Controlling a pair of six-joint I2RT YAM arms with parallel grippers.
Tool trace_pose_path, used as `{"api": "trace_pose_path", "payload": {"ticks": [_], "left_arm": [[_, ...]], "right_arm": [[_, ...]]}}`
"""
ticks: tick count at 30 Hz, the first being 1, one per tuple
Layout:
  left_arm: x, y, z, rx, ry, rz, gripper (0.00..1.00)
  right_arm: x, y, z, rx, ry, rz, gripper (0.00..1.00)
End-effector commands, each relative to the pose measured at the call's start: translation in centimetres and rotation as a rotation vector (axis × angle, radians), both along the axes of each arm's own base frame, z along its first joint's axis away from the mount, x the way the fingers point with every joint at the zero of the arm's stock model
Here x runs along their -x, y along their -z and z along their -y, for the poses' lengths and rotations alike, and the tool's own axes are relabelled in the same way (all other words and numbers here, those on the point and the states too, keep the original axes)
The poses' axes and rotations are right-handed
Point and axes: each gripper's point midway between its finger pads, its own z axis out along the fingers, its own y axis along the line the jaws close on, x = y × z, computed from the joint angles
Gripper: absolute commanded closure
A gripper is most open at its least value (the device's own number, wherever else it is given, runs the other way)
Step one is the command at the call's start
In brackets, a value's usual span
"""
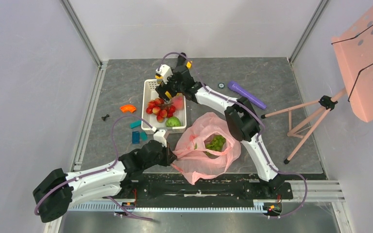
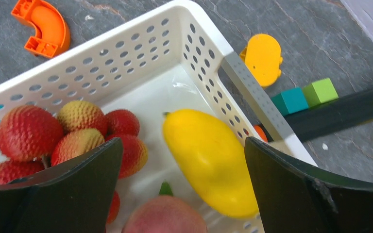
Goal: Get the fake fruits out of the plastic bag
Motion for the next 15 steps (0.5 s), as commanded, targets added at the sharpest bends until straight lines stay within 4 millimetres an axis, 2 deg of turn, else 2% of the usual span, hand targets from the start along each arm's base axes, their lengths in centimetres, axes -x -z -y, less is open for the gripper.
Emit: {"api": "trace_pose_path", "payload": {"ticks": [1, 2, 3, 5, 8, 11, 14, 15], "left_arm": [[-0.9, -0.8, 0.2, 0.009, -0.034, 0.018, 0.97], [-0.9, -0.9, 0.4, 0.007, -0.027, 0.020, 0.98], [-1.0, -1.1, 0.6, 0.007, -0.021, 0.022, 0.98], [-1.3, -1.8, 1.1, 0.011, -0.005, 0.032, 0.98], [-1.8, -3.3, 2.1, 0.031, 0.018, 0.061, 0.98], [-2.2, -4.7, 3.0, 0.048, 0.039, 0.084, 0.98], [-2.5, -6.0, 4.0, 0.070, 0.062, 0.099, 0.98], [-2.6, -6.4, 4.4, 0.077, 0.071, 0.100, 0.98]], "right_arm": [[-0.1, -11.6, 1.5, -0.112, 0.047, 0.195, 0.02], [0.4, -13.0, 2.2, -0.126, 0.064, 0.206, 0.02], [0.9, -15.3, 3.2, -0.155, 0.091, 0.228, 0.02], [2.8, -18.3, 5.3, -0.194, 0.127, 0.241, 0.02], [6.7, -21.3, 9.1, -0.249, 0.186, 0.224, 0.02], [11.8, -22.2, 12.5, -0.293, 0.179, 0.178, 0.02], [16.6, -21.0, 15.3, -0.317, 0.172, 0.097, 0.17], [18.4, -21.2, 16.2, -0.335, 0.163, 0.081, 0.24]]}}
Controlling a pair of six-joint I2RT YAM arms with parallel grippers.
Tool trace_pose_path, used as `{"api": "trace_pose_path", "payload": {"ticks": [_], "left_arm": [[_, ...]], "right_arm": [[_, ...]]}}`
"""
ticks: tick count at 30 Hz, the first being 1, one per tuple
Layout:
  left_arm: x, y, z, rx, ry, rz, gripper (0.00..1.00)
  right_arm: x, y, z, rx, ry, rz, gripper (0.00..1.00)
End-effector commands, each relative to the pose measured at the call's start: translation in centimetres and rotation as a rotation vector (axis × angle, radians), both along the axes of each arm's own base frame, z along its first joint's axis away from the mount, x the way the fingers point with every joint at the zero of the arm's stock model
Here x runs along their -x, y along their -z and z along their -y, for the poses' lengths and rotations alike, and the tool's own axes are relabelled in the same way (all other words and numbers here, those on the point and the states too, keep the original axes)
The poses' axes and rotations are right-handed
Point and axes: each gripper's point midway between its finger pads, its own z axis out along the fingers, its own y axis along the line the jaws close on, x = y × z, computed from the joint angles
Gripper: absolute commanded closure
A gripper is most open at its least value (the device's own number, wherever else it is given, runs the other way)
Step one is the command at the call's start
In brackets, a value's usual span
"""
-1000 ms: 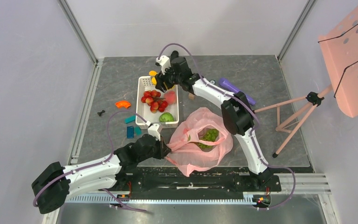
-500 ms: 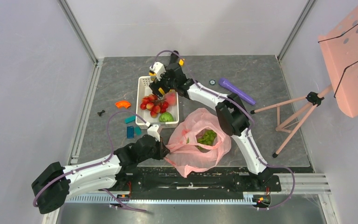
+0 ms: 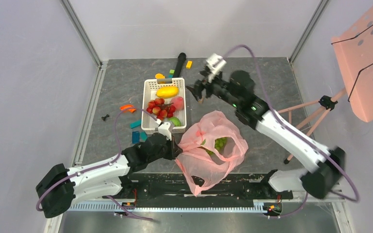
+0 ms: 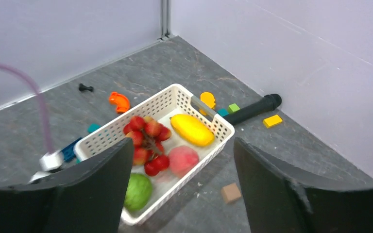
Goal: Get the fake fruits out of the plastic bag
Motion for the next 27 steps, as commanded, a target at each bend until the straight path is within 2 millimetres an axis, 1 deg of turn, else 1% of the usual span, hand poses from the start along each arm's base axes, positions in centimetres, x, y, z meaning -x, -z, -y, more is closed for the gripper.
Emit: {"api": "trace_pose_path", "payload": {"ticks": [1, 2, 4, 5, 6, 8, 9, 11, 13, 14, 17, 19, 20, 24, 27], "left_arm": [[-1.1, -3.5, 2.4, 0.057, 0.057, 0.073, 0.98], [-1.3, -3.9, 2.8, 0.068, 0.063, 0.074, 0.98], [-1.5, -4.6, 3.5, 0.082, 0.075, 0.076, 0.98], [-1.7, -5.1, 4.0, 0.091, 0.078, 0.077, 0.98], [-1.8, -5.3, 4.3, 0.098, 0.075, 0.074, 0.98], [-2.1, -5.9, 5.0, 0.117, 0.077, 0.070, 0.98], [-2.3, -6.0, 5.3, 0.124, 0.076, 0.067, 0.98], [-2.5, -6.4, 5.9, 0.135, 0.075, 0.061, 0.98], [-2.8, -6.7, 6.4, 0.139, 0.079, 0.060, 0.98], [-2.9, -6.7, 6.6, 0.135, 0.077, 0.056, 0.98], [-3.2, -6.7, 7.3, 0.127, 0.085, 0.042, 0.98], [-3.4, -6.6, 7.7, 0.118, 0.087, 0.035, 0.98], [-3.3, -6.6, 8.0, 0.120, 0.100, 0.023, 0.98], [-3.3, -6.2, 8.8, 0.114, 0.109, -0.004, 0.98], [-3.2, -5.9, 9.0, 0.108, 0.115, -0.014, 0.98]], "right_arm": [[6.3, 2.3, 3.0, -0.069, -0.032, -0.125, 0.31], [7.8, 3.2, 3.7, -0.067, -0.045, -0.165, 0.37], [10.9, 3.5, 4.9, -0.087, -0.091, -0.202, 0.48], [12.3, 4.1, 5.3, -0.084, -0.121, -0.224, 0.52], [13.8, 3.9, 5.7, -0.097, -0.155, -0.235, 0.54], [16.4, 4.3, 6.4, -0.119, -0.219, -0.262, 0.57], [17.8, 4.0, 6.8, -0.142, -0.254, -0.263, 0.57], [20.4, 4.5, 6.9, -0.164, -0.350, -0.287, 0.57], [22.4, 5.4, 7.2, -0.176, -0.416, -0.313, 0.58], [23.0, 6.1, 7.3, -0.176, -0.434, -0.332, 0.59], [24.4, 8.4, 7.1, -0.168, -0.486, -0.407, 0.68], [24.6, 10.1, 6.9, -0.152, -0.487, -0.458, 0.76], [24.5, 11.0, 6.9, -0.139, -0.475, -0.479, 0.78], [23.4, 14.1, 7.1, -0.069, -0.378, -0.536, 0.83], [21.4, 16.7, 8.3, -0.006, -0.217, -0.565, 0.85]]}}
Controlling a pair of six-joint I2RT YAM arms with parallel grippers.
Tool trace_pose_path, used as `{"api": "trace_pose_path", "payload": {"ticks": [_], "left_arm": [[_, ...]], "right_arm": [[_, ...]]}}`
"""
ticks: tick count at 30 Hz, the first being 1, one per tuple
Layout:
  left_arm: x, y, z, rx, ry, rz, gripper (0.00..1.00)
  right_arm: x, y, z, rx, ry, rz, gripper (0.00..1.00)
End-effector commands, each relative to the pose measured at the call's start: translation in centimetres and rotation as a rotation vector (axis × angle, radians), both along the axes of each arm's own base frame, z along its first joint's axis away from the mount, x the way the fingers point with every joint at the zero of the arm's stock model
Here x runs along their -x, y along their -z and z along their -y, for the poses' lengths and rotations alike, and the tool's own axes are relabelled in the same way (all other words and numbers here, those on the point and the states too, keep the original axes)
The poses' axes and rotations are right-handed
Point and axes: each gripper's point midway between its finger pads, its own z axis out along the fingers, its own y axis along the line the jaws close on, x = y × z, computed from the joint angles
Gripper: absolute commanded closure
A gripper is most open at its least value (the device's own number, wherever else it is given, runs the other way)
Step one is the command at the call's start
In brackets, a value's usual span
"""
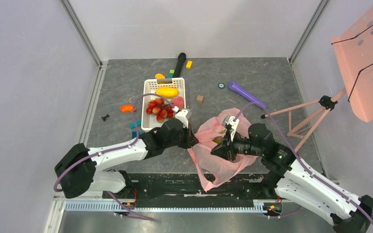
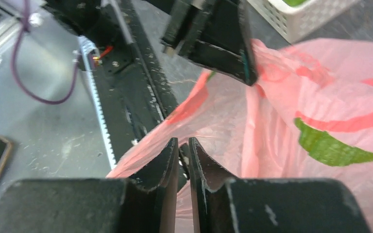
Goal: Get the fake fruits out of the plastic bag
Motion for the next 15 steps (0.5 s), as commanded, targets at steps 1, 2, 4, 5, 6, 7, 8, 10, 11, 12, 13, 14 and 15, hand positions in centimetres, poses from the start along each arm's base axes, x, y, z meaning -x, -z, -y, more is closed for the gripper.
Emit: {"api": "trace_pose_path", "payload": {"ticks": [1, 2, 4, 5, 6, 7, 8, 10, 11, 12, 13, 14, 15], "left_arm": [[-0.1, -1.7, 1.6, 0.052, 0.021, 0.007, 0.98], [-0.1, -1.6, 1.6, 0.048, 0.025, 0.007, 0.98], [0.1, -1.2, 1.6, 0.037, 0.034, 0.007, 0.98], [0.1, -1.0, 1.6, 0.031, 0.038, 0.004, 0.98], [0.2, -0.8, 1.6, 0.022, 0.044, 0.003, 0.98], [0.3, -0.7, 1.6, 0.019, 0.050, 0.002, 0.98], [0.4, -0.5, 1.6, 0.013, 0.054, 0.000, 0.98], [0.4, -0.3, 1.6, 0.008, 0.061, -0.001, 0.98], [0.6, -0.1, 1.6, 0.005, 0.065, -0.006, 0.98], [0.6, 0.0, 1.6, 0.002, 0.066, -0.006, 0.98], [0.7, 0.1, 1.6, 0.000, 0.067, -0.008, 0.98], [0.7, 0.1, 1.6, -0.002, 0.069, -0.008, 0.98], [0.7, 0.2, 1.5, -0.003, 0.068, -0.009, 0.98]], "right_arm": [[-2.6, 2.7, 1.7, 0.126, 0.179, -0.011, 0.85], [-3.5, 3.7, 2.5, 0.173, 0.249, -0.020, 0.85], [-4.8, 5.5, 3.9, 0.251, 0.357, -0.041, 0.85], [-5.4, 6.4, 4.6, 0.287, 0.416, -0.054, 0.85], [-5.9, 7.4, 5.2, 0.324, 0.466, -0.070, 0.86], [-6.4, 8.1, 5.9, 0.355, 0.515, -0.074, 0.87], [-7.0, 8.8, 6.6, 0.386, 0.568, -0.079, 0.87], [-7.6, 9.9, 7.6, 0.427, 0.645, -0.092, 0.88], [-7.9, 10.3, 7.9, 0.441, 0.674, -0.094, 0.88], [-8.1, 10.5, 8.1, 0.445, 0.697, -0.096, 0.88], [-8.3, 10.8, 8.4, 0.451, 0.720, -0.097, 0.89], [-8.5, 10.9, 8.5, 0.451, 0.738, -0.094, 0.88], [-8.7, 11.0, 8.7, 0.449, 0.754, -0.090, 0.88]]}}
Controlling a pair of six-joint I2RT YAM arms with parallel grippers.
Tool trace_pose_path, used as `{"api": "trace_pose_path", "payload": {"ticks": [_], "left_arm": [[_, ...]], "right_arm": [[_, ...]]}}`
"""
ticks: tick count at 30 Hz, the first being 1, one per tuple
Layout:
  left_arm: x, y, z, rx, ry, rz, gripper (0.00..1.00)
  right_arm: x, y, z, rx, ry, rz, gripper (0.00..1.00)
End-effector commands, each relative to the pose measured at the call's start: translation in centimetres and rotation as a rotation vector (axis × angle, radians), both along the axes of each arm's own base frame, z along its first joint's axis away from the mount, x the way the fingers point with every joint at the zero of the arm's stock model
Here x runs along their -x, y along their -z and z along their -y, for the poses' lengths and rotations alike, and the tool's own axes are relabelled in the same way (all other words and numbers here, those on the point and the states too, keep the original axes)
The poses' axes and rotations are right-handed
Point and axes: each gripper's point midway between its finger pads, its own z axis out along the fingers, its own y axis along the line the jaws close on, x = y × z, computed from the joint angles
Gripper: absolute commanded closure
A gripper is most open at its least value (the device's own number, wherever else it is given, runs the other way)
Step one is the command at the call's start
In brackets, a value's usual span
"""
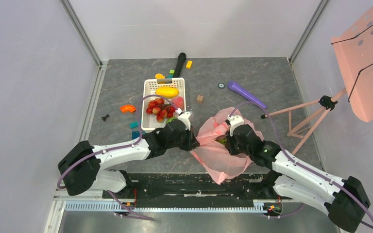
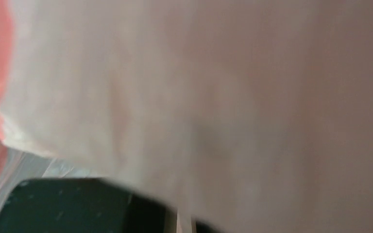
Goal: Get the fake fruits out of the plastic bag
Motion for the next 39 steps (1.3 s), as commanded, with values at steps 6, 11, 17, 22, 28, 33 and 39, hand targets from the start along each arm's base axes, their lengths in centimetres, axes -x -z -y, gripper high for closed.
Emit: {"api": "trace_pose_path", "payload": {"ticks": [6, 11, 17, 22, 28, 33, 39], "left_arm": [[0.2, -0.4, 0.8, 0.014, 0.029, 0.017, 0.98], [0.2, 1.1, 0.2, -0.012, -0.003, 0.007, 0.98], [0.2, 2.3, 0.2, -0.020, -0.012, -0.003, 0.98], [0.2, 3.0, 0.2, -0.029, -0.013, -0.012, 0.98], [0.3, 3.3, 0.1, -0.032, -0.012, -0.014, 0.98], [0.4, 3.3, 0.2, -0.030, 0.003, -0.009, 0.98], [0.9, 2.9, 0.7, -0.022, 0.040, 0.004, 0.98]], "right_arm": [[-1.3, 0.2, 1.1, -0.006, 0.111, 0.064, 0.89], [1.0, 0.9, -0.4, -0.156, 0.002, 0.067, 0.90], [3.4, 3.6, -0.9, -0.342, 0.027, 0.013, 0.93], [4.3, 6.7, 0.2, -0.326, 0.101, -0.058, 0.93], [4.2, 8.7, 2.9, -0.211, 0.225, -0.084, 0.89], [2.1, 3.6, 2.2, -0.290, 0.238, 0.046, 0.72], [0.4, -2.4, 2.0, -0.414, 0.289, 0.165, 0.53]]}}
